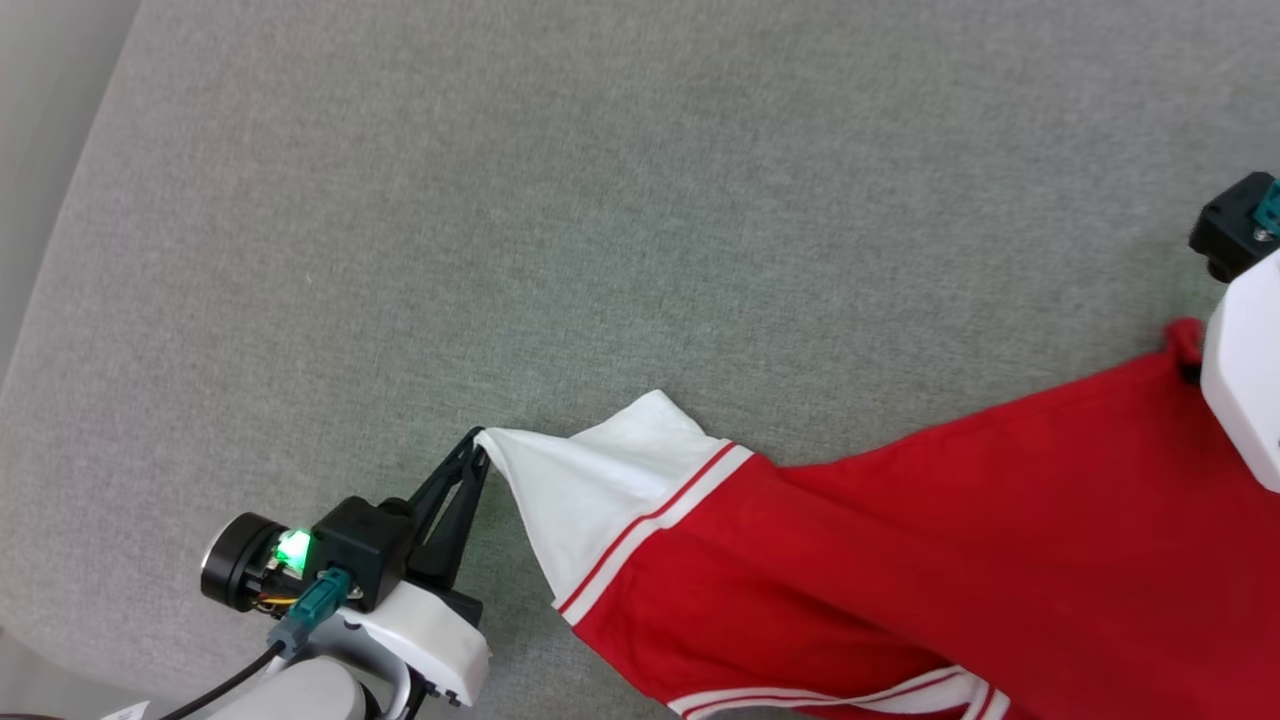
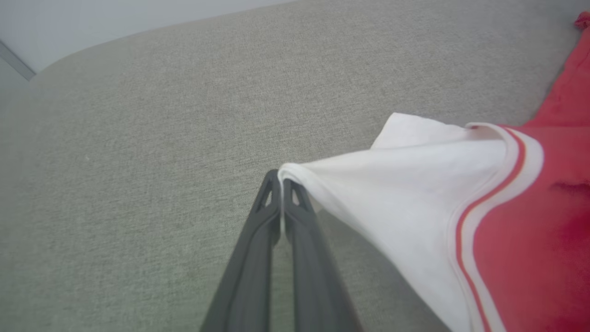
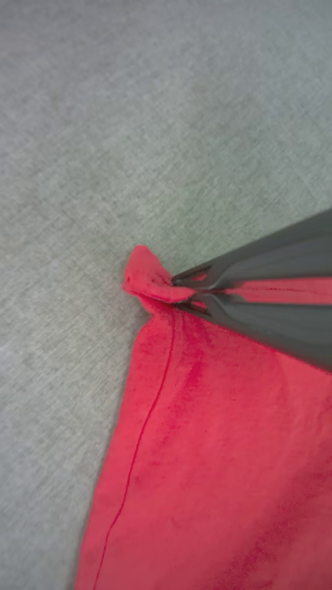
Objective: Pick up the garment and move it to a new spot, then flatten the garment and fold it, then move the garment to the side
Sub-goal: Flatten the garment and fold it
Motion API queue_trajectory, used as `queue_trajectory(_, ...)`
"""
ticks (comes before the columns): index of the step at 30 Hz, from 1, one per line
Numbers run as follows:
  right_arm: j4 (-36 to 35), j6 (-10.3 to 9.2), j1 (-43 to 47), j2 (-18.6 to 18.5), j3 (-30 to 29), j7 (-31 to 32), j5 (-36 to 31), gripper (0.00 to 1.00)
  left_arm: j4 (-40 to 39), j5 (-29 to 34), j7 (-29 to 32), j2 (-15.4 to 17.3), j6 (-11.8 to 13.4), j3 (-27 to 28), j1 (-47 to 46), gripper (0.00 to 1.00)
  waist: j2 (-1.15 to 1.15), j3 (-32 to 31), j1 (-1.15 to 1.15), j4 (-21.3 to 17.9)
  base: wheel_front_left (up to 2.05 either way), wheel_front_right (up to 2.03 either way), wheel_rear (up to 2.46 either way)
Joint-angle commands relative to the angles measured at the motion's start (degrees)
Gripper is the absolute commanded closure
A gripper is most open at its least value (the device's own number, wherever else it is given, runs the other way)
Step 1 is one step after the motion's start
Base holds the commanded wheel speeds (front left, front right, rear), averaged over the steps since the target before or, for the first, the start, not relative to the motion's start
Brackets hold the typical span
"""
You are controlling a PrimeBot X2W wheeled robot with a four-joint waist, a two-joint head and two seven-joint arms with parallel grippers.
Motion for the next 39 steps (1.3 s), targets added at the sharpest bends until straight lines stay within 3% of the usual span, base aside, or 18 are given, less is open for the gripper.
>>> queue_trajectory(1,0.0,-0.04,-1.0,0.9,0.4,-3.1,0.4,1.0,0.4,0.6,-0.3,0.1,-0.1,0.7,1.0,1.0,0.0,-2.0,0.0,-1.1,0.0,0.0,0.0)
queue_trajectory(11,-0.7,-0.04,-2.7,2.3,-0.6,-20.4,-0.2,1.0,1.0,2.9,-0.3,2.3,-0.6,3.5,-2.3,1.0,0.0,-11.9,0.0,-4.9,0.0,0.0,0.0)
queue_trajectory(19,-1.5,-0.04,-6.4,3.8,-4.8,-30.9,-3.6,1.0,1.2,5.0,1.2,4.0,-2.8,6.9,-12.9,1.0,0.0,-15.1,0.0,-8.4,0.0,0.0,0.0)
queue_trajectory(28,-0.6,-0.04,-17.0,7.1,-9.4,-33.2,-8.9,1.0,3.6,8.9,6.2,3.4,-9.1,9.4,-33.2,1.0,0.0,-10.2,0.0,-11.5,0.0,0.0,0.0)
queue_trajectory(34,2.2,-0.05,-28.5,10.3,-12.8,-33.3,-13.4,1.0,7.4,11.1,9.1,0.8,-13.0,11.6,-49.5,1.0,0.0,-3.6,0.0,-13.0,0.0,0.0,0.0)
queue_trajectory(39,6.7,-0.05,-41.6,13.4,-14.3,-34.3,-18.8,1.0,16.0,13.1,10.6,-1.7,-17.6,13.1,-65.8,1.0,0.0,2.8,0.0,-13.7,0.0,0.0,0.0)
